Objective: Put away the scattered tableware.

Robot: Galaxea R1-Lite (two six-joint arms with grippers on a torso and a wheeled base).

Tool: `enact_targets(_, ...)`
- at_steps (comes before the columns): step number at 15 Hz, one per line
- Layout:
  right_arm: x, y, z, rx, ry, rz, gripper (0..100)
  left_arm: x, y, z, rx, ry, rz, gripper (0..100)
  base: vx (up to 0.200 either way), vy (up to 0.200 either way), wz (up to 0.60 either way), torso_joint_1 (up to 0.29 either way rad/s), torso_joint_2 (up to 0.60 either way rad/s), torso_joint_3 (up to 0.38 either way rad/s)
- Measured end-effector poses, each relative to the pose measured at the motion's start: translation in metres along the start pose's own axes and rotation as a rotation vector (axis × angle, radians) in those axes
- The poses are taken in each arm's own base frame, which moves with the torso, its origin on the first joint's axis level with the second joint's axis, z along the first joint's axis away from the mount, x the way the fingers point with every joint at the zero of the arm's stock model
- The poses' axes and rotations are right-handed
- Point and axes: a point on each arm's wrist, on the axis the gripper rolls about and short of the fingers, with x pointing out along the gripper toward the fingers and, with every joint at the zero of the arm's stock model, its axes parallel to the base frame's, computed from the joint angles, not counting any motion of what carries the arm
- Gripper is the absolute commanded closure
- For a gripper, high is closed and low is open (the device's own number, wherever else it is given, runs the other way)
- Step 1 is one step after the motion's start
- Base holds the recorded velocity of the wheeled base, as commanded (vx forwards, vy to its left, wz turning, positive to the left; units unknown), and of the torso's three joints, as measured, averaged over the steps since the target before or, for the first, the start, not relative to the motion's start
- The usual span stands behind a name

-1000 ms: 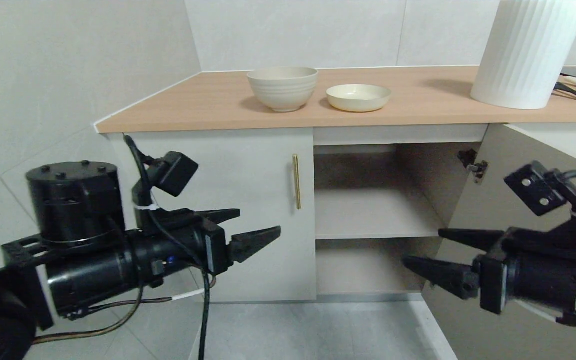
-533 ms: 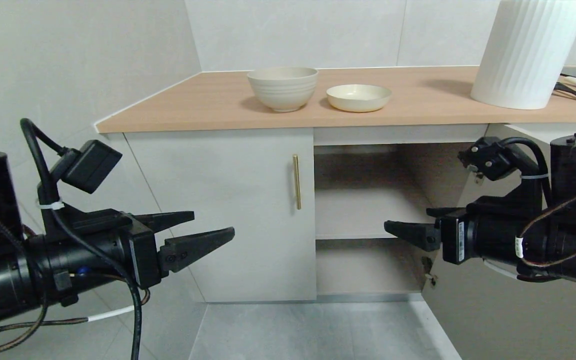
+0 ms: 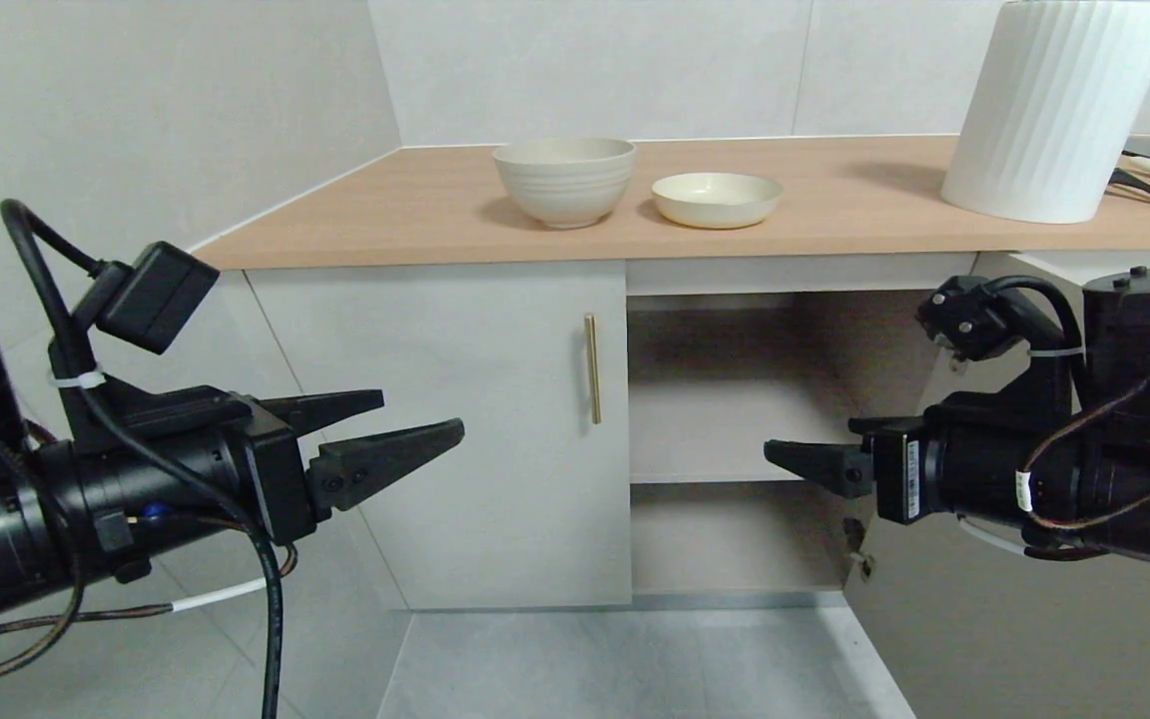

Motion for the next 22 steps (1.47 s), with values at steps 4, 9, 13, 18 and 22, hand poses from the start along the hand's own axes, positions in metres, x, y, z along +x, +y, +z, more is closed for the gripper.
enact_targets(4, 0.0005, -0.0002, -0.0002, -0.005, 0.001, -0.001, 0, -0.0001, -0.0001, 0.0029, 0.002, -0.008, 0.001, 0, 0.200, 0.000, 0.00, 0.010, 0.00, -0.001)
enact_targets(9, 0.0011, -0.0014, -0.0044, -0.051, 0.016, -0.004, 0, -0.0004, -0.0004, 0.0043, 0.003, -0.012, -0.001, 0, 0.160, 0.000, 0.00, -0.002, 0.00, 0.004)
enact_targets(13, 0.0002, -0.0012, -0.0079, -0.060, 0.027, 0.000, 0, -0.0022, -0.0013, 0.0046, 0.003, -0.014, -0.006, 0, 0.000, 0.000, 0.00, 0.000, 0.00, 0.000)
enact_targets(18, -0.0005, -0.0009, -0.0086, -0.060, 0.029, 0.004, 0, -0.0028, -0.0019, 0.0053, -0.004, -0.016, -0.008, 0, 0.000, 0.000, 0.00, 0.025, -0.10, -0.083)
enact_targets(22, -0.0003, -0.0015, -0.0089, -0.059, 0.031, 0.002, 0, 0.0019, -0.0005, 0.0056, -0.044, -0.003, -0.007, 0, 0.000, 0.000, 0.00, 0.117, -0.37, -0.289)
